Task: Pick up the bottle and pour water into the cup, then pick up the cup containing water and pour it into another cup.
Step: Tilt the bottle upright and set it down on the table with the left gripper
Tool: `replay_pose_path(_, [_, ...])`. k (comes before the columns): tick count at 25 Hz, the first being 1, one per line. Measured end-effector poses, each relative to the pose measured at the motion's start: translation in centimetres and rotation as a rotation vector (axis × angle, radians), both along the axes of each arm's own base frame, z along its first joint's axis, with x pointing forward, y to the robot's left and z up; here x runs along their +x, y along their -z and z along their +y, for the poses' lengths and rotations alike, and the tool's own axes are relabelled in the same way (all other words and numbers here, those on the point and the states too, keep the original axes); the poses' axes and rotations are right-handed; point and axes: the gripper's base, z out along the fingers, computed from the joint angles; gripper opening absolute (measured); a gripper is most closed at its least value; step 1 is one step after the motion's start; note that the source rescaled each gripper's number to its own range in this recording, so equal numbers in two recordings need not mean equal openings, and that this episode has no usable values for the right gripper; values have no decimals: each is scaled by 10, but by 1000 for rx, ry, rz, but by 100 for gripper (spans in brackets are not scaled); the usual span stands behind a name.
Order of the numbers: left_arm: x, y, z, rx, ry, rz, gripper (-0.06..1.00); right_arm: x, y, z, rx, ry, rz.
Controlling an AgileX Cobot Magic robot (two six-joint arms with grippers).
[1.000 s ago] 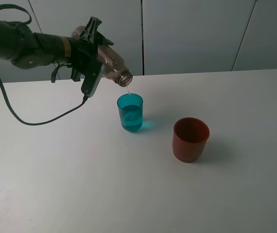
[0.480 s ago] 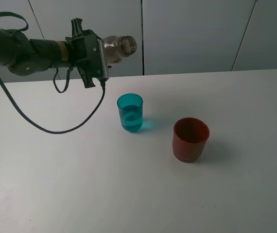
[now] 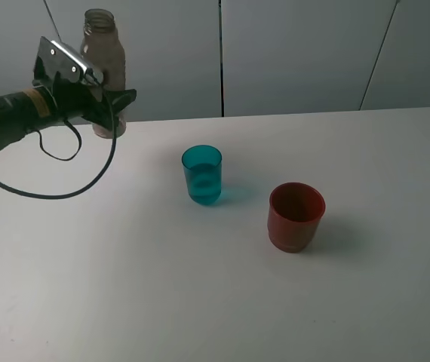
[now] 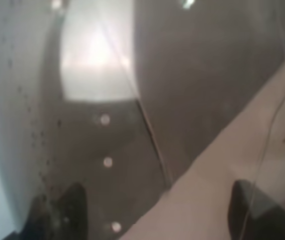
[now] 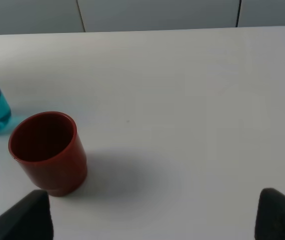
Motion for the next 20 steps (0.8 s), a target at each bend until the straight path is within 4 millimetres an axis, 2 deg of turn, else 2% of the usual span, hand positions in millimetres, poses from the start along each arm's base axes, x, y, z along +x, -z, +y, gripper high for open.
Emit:
replay_pose_path(5, [4, 28, 15, -202, -12, 16, 3, 0, 0, 0, 0, 0, 0])
replay_pose_path(11, [2, 84, 20, -196, -51, 120, 3, 0, 0, 0, 0, 0, 0])
replay_pose_path(13, [1, 96, 20, -187, -54, 139, 3, 0, 0, 0, 0, 0, 0])
replay_pose_path(20, [1, 103, 20, -204, -45, 105, 3, 0, 0, 0, 5, 3, 1])
